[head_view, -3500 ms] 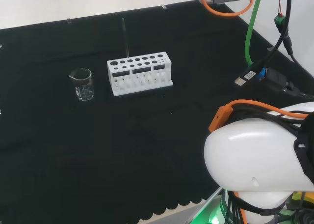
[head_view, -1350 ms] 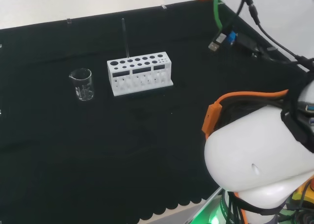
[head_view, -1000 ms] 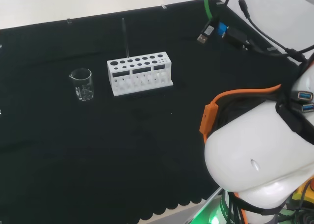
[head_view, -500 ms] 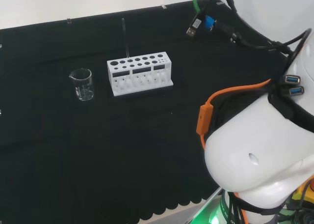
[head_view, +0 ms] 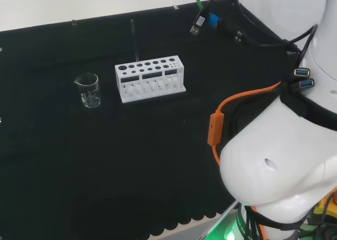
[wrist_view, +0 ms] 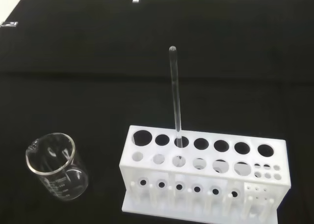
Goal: Take the glass rod from the white test tube rack.
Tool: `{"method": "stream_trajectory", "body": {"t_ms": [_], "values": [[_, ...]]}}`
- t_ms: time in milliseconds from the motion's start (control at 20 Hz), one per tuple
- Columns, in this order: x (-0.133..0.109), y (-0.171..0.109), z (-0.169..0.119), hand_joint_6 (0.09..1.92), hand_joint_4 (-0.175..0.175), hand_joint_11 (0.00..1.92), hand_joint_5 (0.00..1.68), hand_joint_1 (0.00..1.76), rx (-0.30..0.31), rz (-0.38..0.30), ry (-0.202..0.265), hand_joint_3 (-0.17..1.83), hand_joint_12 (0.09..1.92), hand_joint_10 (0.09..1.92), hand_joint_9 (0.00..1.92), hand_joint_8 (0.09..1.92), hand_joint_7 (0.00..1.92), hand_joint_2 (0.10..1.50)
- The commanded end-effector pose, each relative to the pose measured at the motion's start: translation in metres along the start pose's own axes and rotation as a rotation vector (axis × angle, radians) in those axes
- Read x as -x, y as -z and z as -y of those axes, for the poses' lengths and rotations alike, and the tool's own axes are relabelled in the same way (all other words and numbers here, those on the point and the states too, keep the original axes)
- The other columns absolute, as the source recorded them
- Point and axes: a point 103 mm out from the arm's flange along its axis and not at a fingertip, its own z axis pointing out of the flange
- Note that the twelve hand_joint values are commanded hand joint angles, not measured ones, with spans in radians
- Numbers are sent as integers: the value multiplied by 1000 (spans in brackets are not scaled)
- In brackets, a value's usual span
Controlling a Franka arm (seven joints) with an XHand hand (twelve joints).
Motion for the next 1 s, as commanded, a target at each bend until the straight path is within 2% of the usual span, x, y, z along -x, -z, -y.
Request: {"method": "stream_trajectory", "body": {"t_ms": [50, 550, 1000], "values": [[-4, -12, -23, 87, 63, 92, 190, 441, -32, 20, 9, 281, 1498, 978, 188, 749, 55, 898], [-2, -35, -57, 87, 76, 85, 183, 451, -56, 25, 40, 285, 1519, 1031, 163, 767, 0, 886], [3, -59, -86, 87, 71, 134, 195, 467, -77, -5, 79, 288, 1515, 1028, 210, 782, 27, 868]]}}
